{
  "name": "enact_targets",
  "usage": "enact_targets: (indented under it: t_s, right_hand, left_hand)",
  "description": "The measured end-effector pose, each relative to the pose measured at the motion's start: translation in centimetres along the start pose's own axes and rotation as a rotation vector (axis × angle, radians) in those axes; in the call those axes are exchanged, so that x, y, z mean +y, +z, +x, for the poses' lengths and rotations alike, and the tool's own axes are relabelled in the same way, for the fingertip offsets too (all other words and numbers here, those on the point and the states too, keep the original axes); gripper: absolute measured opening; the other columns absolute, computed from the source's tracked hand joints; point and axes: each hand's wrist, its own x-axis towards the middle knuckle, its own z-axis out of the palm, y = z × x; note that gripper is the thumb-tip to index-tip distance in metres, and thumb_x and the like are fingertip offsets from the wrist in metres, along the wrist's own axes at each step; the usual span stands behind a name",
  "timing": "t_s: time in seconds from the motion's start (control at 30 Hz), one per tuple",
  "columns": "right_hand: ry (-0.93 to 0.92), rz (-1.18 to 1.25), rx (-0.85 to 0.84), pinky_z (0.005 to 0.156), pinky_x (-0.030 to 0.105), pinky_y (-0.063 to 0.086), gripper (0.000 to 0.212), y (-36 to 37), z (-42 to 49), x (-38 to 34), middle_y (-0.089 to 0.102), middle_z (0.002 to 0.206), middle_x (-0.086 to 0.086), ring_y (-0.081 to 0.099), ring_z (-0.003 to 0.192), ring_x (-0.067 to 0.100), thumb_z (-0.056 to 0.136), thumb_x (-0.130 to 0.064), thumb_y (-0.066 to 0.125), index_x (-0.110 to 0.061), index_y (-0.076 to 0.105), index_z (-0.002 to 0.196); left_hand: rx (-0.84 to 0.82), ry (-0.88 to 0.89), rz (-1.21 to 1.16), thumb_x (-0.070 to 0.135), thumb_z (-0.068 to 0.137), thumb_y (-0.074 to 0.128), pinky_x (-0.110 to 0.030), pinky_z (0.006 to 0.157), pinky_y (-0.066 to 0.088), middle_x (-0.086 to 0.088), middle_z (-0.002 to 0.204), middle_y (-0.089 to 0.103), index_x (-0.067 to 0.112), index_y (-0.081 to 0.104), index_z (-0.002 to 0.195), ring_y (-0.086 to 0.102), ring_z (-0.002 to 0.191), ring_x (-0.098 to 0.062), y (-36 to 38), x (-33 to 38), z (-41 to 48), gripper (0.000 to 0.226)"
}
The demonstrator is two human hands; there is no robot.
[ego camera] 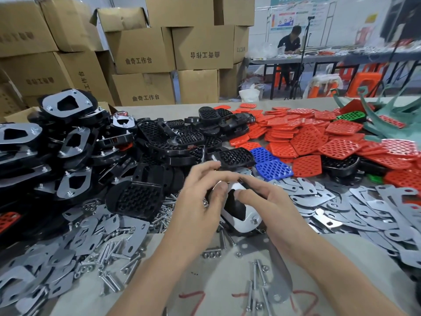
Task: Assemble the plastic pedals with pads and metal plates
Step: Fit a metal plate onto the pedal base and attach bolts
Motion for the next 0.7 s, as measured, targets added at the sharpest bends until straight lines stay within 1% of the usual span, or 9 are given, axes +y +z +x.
enact_targets:
  t_s: [0.1, 0.17, 0.2, 0.27, 0.3, 0.4, 0.5, 0.6, 0.7]
  right_hand:
    - [0.012, 0.029, -0.018, 0.107, 0.038, 0.048, 0.037, -0.07, -0.03, -0.07, 0.077, 0.113, 0.0, 0.07, 0.114, 0.016, 0.087, -0.022, 0.059, -0.034, 0.076, 0.117]
    - [0.004, 0.026, -0.022, 0.104, 0.038, 0.052, 0.035, -0.03, -0.04, -0.18, 0.077, 0.111, 0.006, 0.069, 0.112, 0.023, 0.087, -0.021, 0.058, -0.036, 0.077, 0.113]
    - [0.002, 0.029, -0.024, 0.101, 0.031, 0.054, 0.036, -0.01, -0.06, -0.19, 0.077, 0.112, 0.004, 0.069, 0.113, 0.019, 0.086, -0.021, 0.058, -0.038, 0.077, 0.112]
    - [0.009, 0.047, -0.041, 0.092, 0.016, 0.052, 0.039, 0.05, -0.12, -0.23, 0.078, 0.114, -0.007, 0.07, 0.112, 0.007, 0.085, -0.019, 0.059, -0.043, 0.077, 0.11]
    - [0.017, 0.055, -0.044, 0.091, 0.015, 0.051, 0.038, 0.06, -0.14, -0.22, 0.077, 0.114, -0.008, 0.069, 0.113, 0.005, 0.085, -0.019, 0.059, -0.041, 0.078, 0.111]
    - [0.024, 0.061, -0.019, 0.103, 0.031, 0.049, 0.036, -0.09, 0.0, 0.09, 0.078, 0.114, -0.004, 0.069, 0.115, 0.013, 0.084, -0.021, 0.06, -0.033, 0.077, 0.113]
    - [0.021, 0.08, -0.016, 0.107, 0.049, 0.049, 0.036, -0.11, 0.04, 0.15, 0.076, 0.111, 0.014, 0.067, 0.113, 0.033, 0.084, -0.021, 0.059, -0.034, 0.078, 0.112]
    - [0.01, 0.052, -0.031, 0.106, 0.041, 0.049, 0.038, -0.12, -0.01, 0.28, 0.074, 0.116, 0.013, 0.065, 0.117, 0.03, 0.085, -0.021, 0.057, -0.035, 0.076, 0.116]
    - [0.011, 0.027, -0.038, 0.11, 0.041, 0.048, 0.036, -0.16, 0.09, 0.49, 0.075, 0.117, 0.008, 0.066, 0.119, 0.025, 0.088, -0.022, 0.058, -0.034, 0.075, 0.117]
  left_hand:
    - [-0.035, -0.046, -0.124, 0.02, 0.099, 0.054, -0.005, 0.08, 0.044, 0.021, 0.121, 0.062, 0.043, 0.062, 0.12, 0.062, 0.093, 0.001, 0.27, 0.24, -0.31, 0.032]
    - [0.012, -0.124, -0.215, 0.033, 0.094, 0.062, -0.005, 0.079, 0.045, 0.025, 0.112, 0.065, 0.041, 0.059, 0.114, 0.063, 0.097, 0.004, 0.5, 0.39, -0.25, 0.022]
    - [0.025, -0.14, -0.216, 0.037, 0.092, 0.065, -0.007, 0.081, 0.045, 0.027, 0.112, 0.065, 0.04, 0.059, 0.108, 0.062, 0.102, 0.006, 0.57, 0.32, -0.16, 0.017]
    - [0.033, -0.143, -0.184, 0.033, 0.093, 0.069, -0.016, 0.088, 0.046, 0.03, 0.117, 0.063, 0.036, 0.06, 0.095, 0.06, 0.11, 0.005, 0.59, 0.07, 0.04, 0.009]
    - [0.027, -0.141, -0.178, 0.029, 0.095, 0.068, -0.02, 0.092, 0.046, 0.03, 0.119, 0.063, 0.034, 0.062, 0.093, 0.06, 0.113, 0.004, 0.56, 0.02, 0.07, 0.008]
    - [-0.026, -0.071, -0.17, 0.02, 0.099, 0.057, -0.016, 0.097, 0.044, 0.026, 0.125, 0.062, 0.036, 0.069, 0.102, 0.056, 0.123, 0.002, 0.36, 0.2, -0.18, 0.02]
    - [0.011, -0.108, -0.254, 0.021, 0.097, 0.057, -0.01, 0.086, 0.046, 0.022, 0.119, 0.066, 0.038, 0.061, 0.116, 0.062, 0.112, 0.0, 0.31, 0.53, -0.37, 0.026]
    - [-0.001, -0.165, -0.233, 0.03, 0.096, 0.065, -0.023, 0.084, 0.051, 0.024, 0.118, 0.064, 0.038, 0.061, 0.102, 0.066, 0.1, -0.009, 0.7, 0.67, -0.34, 0.011]
    - [-0.044, -0.113, -0.183, 0.034, 0.098, 0.057, -0.015, 0.09, 0.044, 0.025, 0.124, 0.058, 0.033, 0.07, 0.093, 0.058, 0.119, -0.003, 0.72, 0.65, -0.33, 0.014]
